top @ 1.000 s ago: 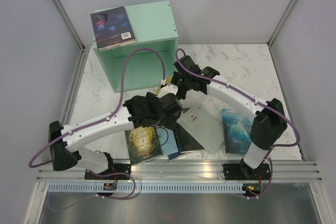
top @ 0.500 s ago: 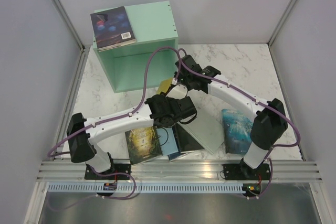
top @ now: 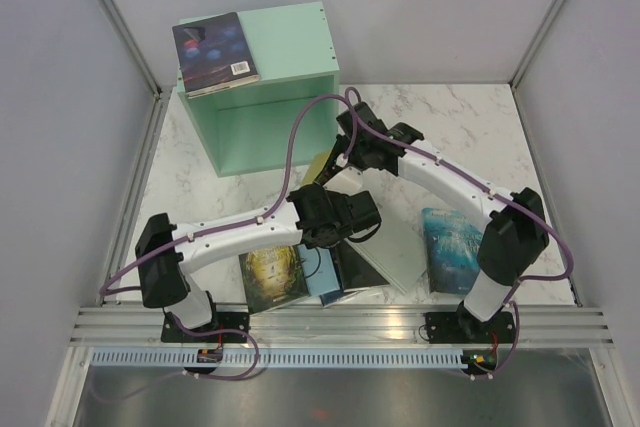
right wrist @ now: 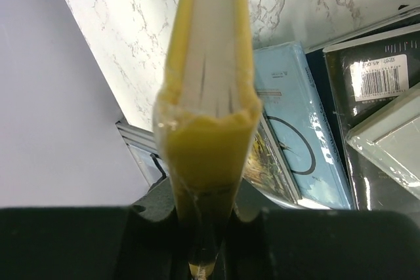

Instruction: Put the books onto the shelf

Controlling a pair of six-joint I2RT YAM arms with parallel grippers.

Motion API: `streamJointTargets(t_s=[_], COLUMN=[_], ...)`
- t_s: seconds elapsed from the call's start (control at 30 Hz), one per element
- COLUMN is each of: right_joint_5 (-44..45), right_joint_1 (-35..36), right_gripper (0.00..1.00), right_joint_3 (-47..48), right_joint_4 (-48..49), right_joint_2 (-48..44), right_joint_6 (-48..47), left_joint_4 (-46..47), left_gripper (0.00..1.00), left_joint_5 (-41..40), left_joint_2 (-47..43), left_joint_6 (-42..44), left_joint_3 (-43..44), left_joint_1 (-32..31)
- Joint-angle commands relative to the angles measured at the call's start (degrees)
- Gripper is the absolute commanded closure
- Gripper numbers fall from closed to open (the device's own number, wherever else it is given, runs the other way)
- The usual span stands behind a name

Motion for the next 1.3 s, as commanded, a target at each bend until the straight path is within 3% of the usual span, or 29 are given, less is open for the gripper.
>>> streamJointTargets(t_s=[0.0, 0.03, 0.17, 0.2, 0.23, 0.27, 0.43, 0.63, 0.73, 0.93, 1.17, 1.27], right_joint_5=[-7.1, -7.4, -8.0, -7.7, -7.7, -7.7, -7.4, -5.4, -6.0, -6.5, -7.8, -8.8], right_joint_1=[-1.3, -2.1, -4.3, -5.3, -5.9, -6.7, -14.8, -28.1, -31.8, -32.3, -32.4, -32.3], right_gripper=[1.00, 0.96, 0.39, 0.33, 0.10, 0.02, 0.02, 0.02, 0.02, 0.02, 0.02, 0.02], right_joint_3=[4.0, 4.0, 3.4, 3.3, 3.1, 2.4, -0.5, -3.2, -4.9, -9.0, -9.7, -9.8], right_joint_4=[3.8, 3.7, 3.5, 3.5, 3.4, 3.3, 1.4, -2.3, -2.8, -2.8, -2.7, -2.7], right_joint_2=[-5.6, -5.8, -6.5, -7.0, -7.4, -7.7, -12.1, -18.0, -19.3, -20.8, -20.7, -20.9], right_joint_6=[0.0, -0.4, -1.2, -1.7, -2.0, -2.4, -4.7, -9.0, -10.3, -10.4, -10.7, -10.9], left_joint_4=[1.2, 1.3, 1.6, 1.6, 1.6, 1.6, 2.0, 3.6, 6.3, 11.5, 21.3, 31.1], left_gripper=[0.98, 0.98, 0.98, 0.98, 0.98, 0.98, 0.98, 0.98, 0.98, 0.98, 0.98, 0.98], left_joint_5=[-0.1, 0.4, 3.3, 4.1, 5.7, 6.4, 11.4, 20.1, 28.6, 45.7, 63.0, 70.9], left_joint_2=[-1.7, -2.3, -5.1, -6.7, -7.4, -8.4, -16.1, -23.7, -25.5, -26.3, -16.6, -13.6], left_joint_6=[-1.2, -1.0, 0.3, 0.7, 0.8, 0.7, 0.5, 1.7, 3.0, 4.5, -5.4, -13.6], left_joint_3=[-0.8, -0.8, -0.2, -0.2, -0.4, -1.0, -1.3, 8.9, 14.9, 25.5, 37.8, 36.7], left_joint_1=[0.6, 0.6, 0.6, 0.6, 0.6, 0.6, 0.7, 4.6, 11.6, 27.7, 49.1, 57.3])
